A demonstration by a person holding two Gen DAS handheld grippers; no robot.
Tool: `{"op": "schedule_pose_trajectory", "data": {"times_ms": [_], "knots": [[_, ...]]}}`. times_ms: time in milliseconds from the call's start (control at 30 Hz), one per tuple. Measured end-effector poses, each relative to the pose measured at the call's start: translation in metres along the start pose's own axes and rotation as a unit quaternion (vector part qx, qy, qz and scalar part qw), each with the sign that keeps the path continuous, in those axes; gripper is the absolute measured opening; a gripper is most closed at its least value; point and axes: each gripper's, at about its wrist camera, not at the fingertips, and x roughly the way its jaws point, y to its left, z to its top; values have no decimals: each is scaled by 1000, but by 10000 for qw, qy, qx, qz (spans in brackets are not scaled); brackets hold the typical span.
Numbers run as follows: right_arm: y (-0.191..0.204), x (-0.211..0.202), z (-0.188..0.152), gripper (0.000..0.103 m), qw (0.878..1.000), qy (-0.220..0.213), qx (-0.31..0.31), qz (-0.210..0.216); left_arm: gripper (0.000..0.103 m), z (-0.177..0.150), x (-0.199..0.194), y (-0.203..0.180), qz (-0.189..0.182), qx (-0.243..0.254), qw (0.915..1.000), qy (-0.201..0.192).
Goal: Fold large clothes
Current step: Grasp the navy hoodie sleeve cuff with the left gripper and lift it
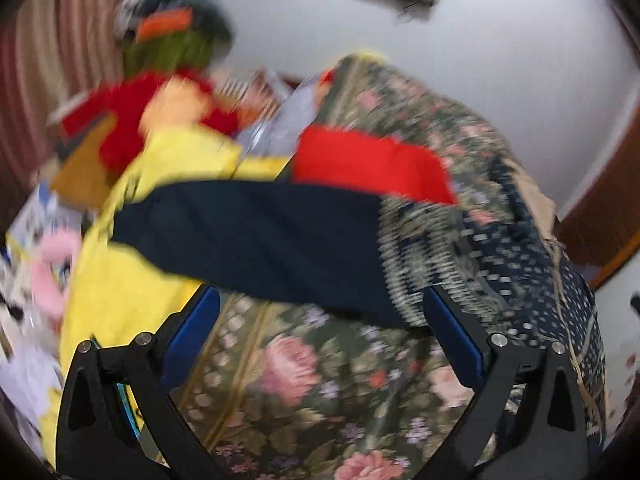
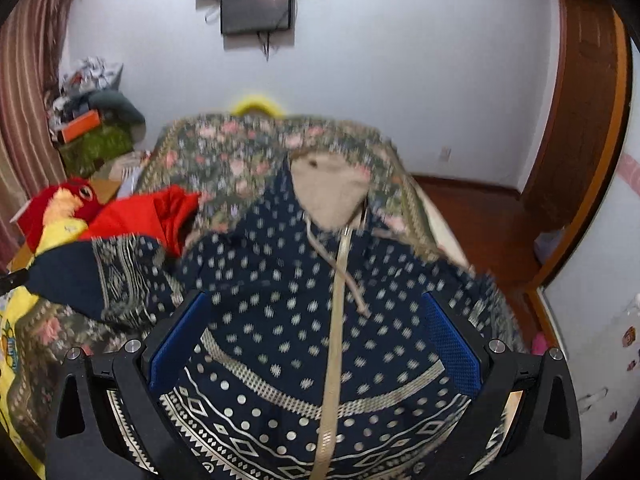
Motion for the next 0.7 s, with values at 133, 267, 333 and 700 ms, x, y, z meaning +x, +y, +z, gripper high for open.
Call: {"op": "schedule_pose_trajectory", "data": {"times_ms": [133,267,333,700], "knots": [[2,18,-9,103,9996,275,19,-28,92,-5,30,34,-225,-606,9964,552],[10,19,-10,103,9990,206,-290,-283,87,-8,48,64,-946,-1521,9792,953],[15,21,-10,103,9982,220,-438,-353,86,-7,57,75,-1096,-1853,9715,988],[20,26,-10,103,9972,423,-536,-293,55,20,93,102,-1163,-2572,9544,970]]}}
